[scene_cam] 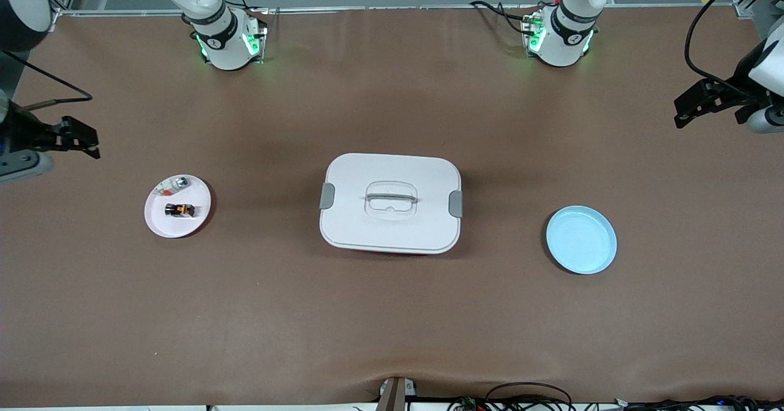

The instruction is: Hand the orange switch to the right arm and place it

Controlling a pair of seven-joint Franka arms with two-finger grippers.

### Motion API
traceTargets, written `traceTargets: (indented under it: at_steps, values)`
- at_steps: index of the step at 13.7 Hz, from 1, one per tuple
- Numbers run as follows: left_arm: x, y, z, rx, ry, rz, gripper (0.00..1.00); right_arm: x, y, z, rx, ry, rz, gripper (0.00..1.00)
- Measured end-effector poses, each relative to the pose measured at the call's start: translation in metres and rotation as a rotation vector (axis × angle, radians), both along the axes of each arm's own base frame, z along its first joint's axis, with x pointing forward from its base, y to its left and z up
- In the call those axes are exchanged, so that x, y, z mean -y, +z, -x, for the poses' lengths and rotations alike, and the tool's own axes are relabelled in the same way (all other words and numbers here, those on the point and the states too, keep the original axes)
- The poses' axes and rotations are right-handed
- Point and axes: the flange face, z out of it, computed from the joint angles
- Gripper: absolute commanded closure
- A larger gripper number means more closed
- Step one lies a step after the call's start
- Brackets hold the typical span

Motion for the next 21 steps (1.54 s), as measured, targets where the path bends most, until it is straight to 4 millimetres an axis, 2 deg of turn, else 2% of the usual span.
traceTargets:
  at_steps: [4, 6, 11, 15, 18, 21]
  values:
    - [0.001, 0.006, 0.003, 0.01, -0.001, 0.003, 0.0, 0.029, 0.03, 0.001, 0.06, -0.126, -0.04, 0.0]
    - [0.001, 0.006, 0.004, 0.011, -0.001, 0.003, 0.0, 0.032, 0.036, 0.001, 0.077, -0.2, -0.044, 0.0]
    - [0.001, 0.008, 0.003, 0.015, -0.001, 0.004, 0.0, 0.022, 0.042, -0.003, 0.106, -0.38, -0.073, 0.0]
    - [0.001, 0.012, 0.004, 0.025, -0.001, 0.004, 0.0, 0.012, 0.031, -0.011, 0.092, -0.396, -0.093, 0.0]
    - [0.001, 0.014, 0.005, 0.03, -0.001, 0.005, 0.0, -0.004, 0.031, -0.012, 0.093, -0.377, -0.09, 0.0]
    - [0.001, 0.015, 0.006, 0.032, -0.002, 0.005, 0.0, -0.007, 0.033, -0.011, 0.094, -0.385, -0.094, 0.0]
